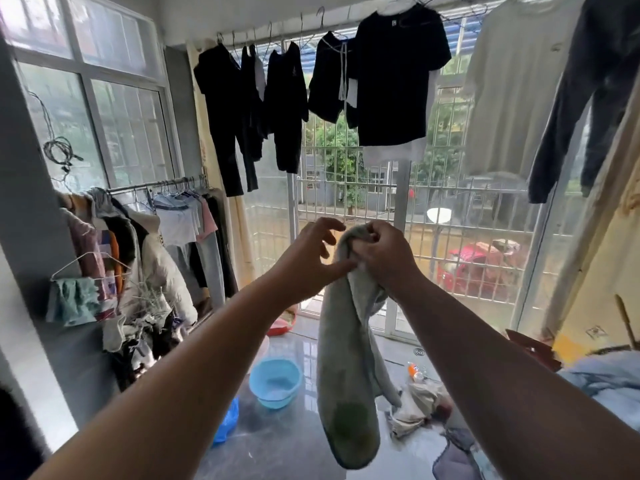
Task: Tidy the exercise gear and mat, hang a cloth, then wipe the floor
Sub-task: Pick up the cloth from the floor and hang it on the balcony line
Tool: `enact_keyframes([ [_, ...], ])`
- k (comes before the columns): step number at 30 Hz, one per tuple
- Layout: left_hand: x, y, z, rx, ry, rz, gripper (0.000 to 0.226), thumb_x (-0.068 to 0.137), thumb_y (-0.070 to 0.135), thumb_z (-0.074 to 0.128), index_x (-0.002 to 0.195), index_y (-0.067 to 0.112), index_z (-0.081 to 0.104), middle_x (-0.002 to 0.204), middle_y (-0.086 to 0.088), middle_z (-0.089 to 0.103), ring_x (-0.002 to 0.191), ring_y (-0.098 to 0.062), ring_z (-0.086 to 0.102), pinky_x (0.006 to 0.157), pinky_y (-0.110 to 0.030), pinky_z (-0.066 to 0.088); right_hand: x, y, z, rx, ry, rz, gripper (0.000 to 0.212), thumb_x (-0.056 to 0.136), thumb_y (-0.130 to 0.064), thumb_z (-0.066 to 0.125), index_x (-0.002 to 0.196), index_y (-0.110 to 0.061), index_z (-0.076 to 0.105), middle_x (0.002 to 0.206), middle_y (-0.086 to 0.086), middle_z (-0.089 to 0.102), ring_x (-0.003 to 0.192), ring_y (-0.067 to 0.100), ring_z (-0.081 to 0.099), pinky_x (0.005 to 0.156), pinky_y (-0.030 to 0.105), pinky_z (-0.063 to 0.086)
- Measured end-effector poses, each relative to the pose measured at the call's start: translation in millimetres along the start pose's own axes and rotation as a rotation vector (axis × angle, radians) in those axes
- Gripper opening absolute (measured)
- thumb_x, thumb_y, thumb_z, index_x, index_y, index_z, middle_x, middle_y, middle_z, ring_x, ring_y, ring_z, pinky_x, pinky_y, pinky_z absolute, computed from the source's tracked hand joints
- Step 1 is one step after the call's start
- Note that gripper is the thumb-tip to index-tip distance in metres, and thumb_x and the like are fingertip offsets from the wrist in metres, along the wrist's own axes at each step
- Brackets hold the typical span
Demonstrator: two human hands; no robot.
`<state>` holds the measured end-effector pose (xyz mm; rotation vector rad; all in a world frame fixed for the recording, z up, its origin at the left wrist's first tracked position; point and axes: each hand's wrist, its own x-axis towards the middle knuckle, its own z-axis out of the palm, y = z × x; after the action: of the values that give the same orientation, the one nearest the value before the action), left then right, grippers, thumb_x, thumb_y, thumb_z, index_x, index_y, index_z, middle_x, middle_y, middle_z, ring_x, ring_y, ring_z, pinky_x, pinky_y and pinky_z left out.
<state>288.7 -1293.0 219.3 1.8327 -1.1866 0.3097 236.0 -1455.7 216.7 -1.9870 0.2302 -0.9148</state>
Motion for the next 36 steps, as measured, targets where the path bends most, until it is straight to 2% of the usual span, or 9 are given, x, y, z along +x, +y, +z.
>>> enact_keyframes([
  [5,79,-69,39,0.028,-0.087,-0.025,0.088,0.062,0.032,0.091,0.134,0.02,0.042,0.116,0.001,0.046,0.099,-0.015,0.052,0.077,-0.022,0.051,103,47,31,0.262,-0.093,0.236,0.028,0.075,-0.033,0.075,0.087,-0.01,0.066,0.095,0.018,0.072,0.091,0.033,0.071,0.084,0.053,0.058],
  [7,106,-101,44,0.082,-0.055,0.006,0.089,0.064,0.024,0.09,0.138,0.021,0.04,0.117,0.002,0.042,0.109,-0.023,0.047,0.084,-0.033,0.053,139,59,45,0.497,-0.19,0.403,0.023,0.083,-0.028,0.07,0.079,-0.005,0.071,0.097,0.024,0.071,0.088,0.035,0.071,0.087,0.049,0.055],
  [10,148,-150,42,0.015,-0.063,-0.055,0.083,0.071,0.01,0.083,0.142,0.025,0.043,0.122,0.0,0.049,0.11,-0.021,0.051,0.08,-0.02,0.054,187,80,69,0.767,-0.288,0.547,0.034,0.094,-0.018,0.056,0.069,-0.006,0.077,0.086,0.023,0.068,0.074,0.029,0.069,0.089,0.042,0.054],
  [14,206,-233,39,-0.082,0.034,-0.214,0.063,0.069,0.002,0.071,0.117,0.042,0.063,0.111,-0.002,0.07,0.098,-0.024,0.068,0.077,-0.048,0.06,248,117,103,0.855,-0.323,0.59,0.039,0.099,-0.026,0.047,0.092,0.001,0.074,0.104,0.026,0.069,0.096,0.037,0.066,0.109,0.052,0.04],
  [23,349,-420,38,-0.164,-0.03,-0.231,0.043,0.079,0.005,0.068,0.094,0.046,0.064,0.099,-0.006,0.07,0.091,-0.027,0.068,0.071,-0.037,0.058,412,203,201,0.979,-0.299,0.625,0.061,0.102,-0.044,0.042,0.129,0.01,0.049,0.124,0.037,0.059,0.118,0.045,0.059,0.111,0.054,0.037],
  [25,390,-455,32,-0.187,0.015,-0.268,0.025,0.084,0.004,0.066,0.089,0.029,0.067,0.088,0.0,0.069,0.083,-0.019,0.065,0.064,-0.023,0.052,453,233,224,0.893,-0.216,0.594,0.051,0.1,-0.038,0.049,0.13,0.003,0.051,0.123,0.032,0.062,0.119,0.045,0.059,0.109,0.057,0.04],
  [30,491,-543,38,-0.348,-0.017,-0.371,0.019,0.088,0.005,0.056,0.087,0.021,0.067,0.091,-0.009,0.07,0.087,-0.026,0.066,0.07,-0.038,0.057,514,320,262,0.591,0.007,0.355,0.016,0.098,-0.004,0.05,0.108,0.001,0.062,0.098,0.023,0.07,0.085,0.031,0.069,0.079,0.037,0.059],
  [33,543,-586,56,-0.454,-0.025,-0.428,0.023,0.093,0.004,0.051,0.087,0.017,0.068,0.09,-0.013,0.07,0.088,-0.029,0.067,0.072,-0.039,0.057,537,390,283,0.157,0.146,0.155,0.049,0.084,0.02,0.045,0.108,-0.019,0.062,0.1,0.011,0.068,0.079,0.014,0.064,0.067,0.024,0.054],
  [36,588,-623,80,-0.522,-0.054,-0.434,0.027,0.095,-0.002,0.048,0.088,0.015,0.067,0.089,-0.012,0.069,0.088,-0.03,0.066,0.075,-0.037,0.054,570,447,307,-0.214,0.026,0.125,0.078,0.082,0.011,0.055,0.121,-0.056,0.046,0.117,-0.009,0.062,0.095,0.009,0.063,0.079,0.038,0.057],
])
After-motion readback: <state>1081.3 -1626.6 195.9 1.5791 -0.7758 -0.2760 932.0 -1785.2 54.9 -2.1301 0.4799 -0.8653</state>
